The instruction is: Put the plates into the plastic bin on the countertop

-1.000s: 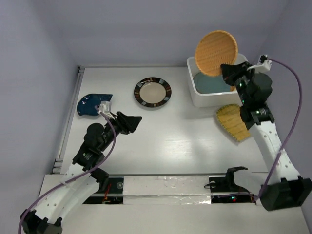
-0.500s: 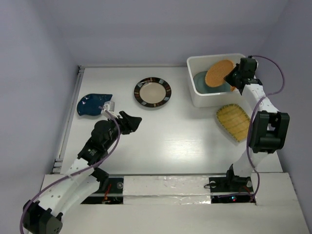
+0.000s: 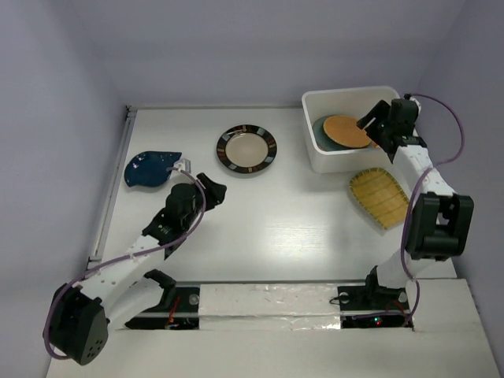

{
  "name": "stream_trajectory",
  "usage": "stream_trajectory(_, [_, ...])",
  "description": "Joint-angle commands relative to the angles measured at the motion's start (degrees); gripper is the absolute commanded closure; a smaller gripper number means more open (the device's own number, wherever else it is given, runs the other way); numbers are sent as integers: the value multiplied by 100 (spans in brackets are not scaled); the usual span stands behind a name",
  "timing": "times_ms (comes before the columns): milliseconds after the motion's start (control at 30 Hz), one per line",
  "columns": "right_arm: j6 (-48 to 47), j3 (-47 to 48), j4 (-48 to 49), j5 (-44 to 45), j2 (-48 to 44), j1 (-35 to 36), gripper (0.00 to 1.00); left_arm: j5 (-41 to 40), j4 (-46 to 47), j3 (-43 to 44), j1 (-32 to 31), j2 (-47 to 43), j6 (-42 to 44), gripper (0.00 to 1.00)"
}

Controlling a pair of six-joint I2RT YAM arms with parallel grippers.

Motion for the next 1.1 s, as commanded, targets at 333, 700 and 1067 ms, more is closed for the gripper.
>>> stream_trajectory(333, [698,-3012,2620,-1354,-3300,9,100,-544,869,1135,279,1784,-242,51])
stream_trajectory(700, [1040,-4692,3376,-2348,-5278,1213,86,467,1589,2189,1114,4210,-541,45])
stream_trajectory(1067, [1084,-5168,3596,-2938,-5596,1512,70,1074,2389,2752,1176,5661,-989,56])
